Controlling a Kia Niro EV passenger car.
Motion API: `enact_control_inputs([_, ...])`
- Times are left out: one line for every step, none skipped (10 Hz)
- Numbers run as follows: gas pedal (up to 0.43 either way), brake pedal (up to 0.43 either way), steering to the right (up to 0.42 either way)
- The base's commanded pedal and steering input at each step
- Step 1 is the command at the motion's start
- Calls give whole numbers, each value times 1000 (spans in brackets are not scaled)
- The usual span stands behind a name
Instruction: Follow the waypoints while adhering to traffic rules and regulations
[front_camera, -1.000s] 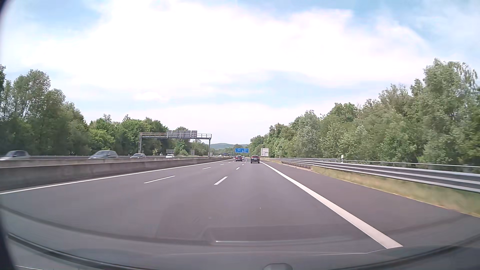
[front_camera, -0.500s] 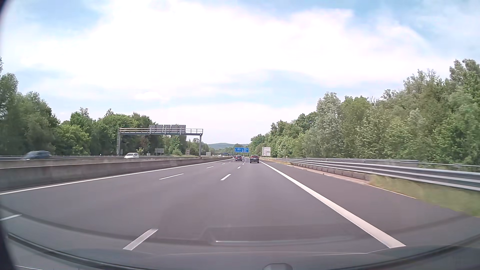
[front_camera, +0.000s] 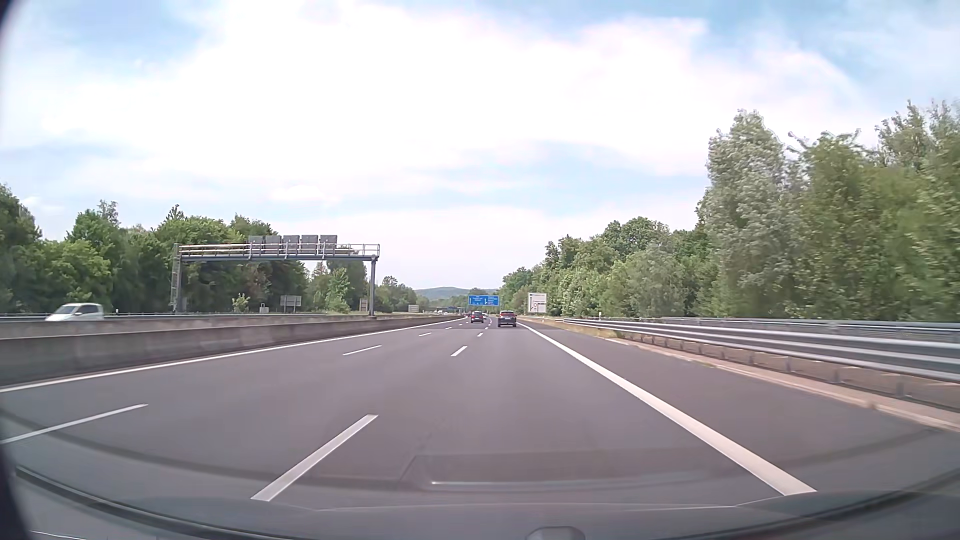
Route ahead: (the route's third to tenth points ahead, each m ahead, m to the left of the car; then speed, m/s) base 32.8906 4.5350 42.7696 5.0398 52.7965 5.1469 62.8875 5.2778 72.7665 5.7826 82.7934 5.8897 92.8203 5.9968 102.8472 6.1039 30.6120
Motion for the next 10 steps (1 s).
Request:
enact_control_inputs([150,0,-1])
enact_control_inputs([157,0,-1])
enact_control_inputs([157,0,-1])
enact_control_inputs([157,0,-1])
enact_control_inputs([169,0,-1])
enact_control_inputs([189,0,-1])
enact_control_inputs([197,0,-1])
enact_control_inputs([197,0,-1])
enact_control_inputs([197,0,-1])
enact_control_inputs([197,0,-1])
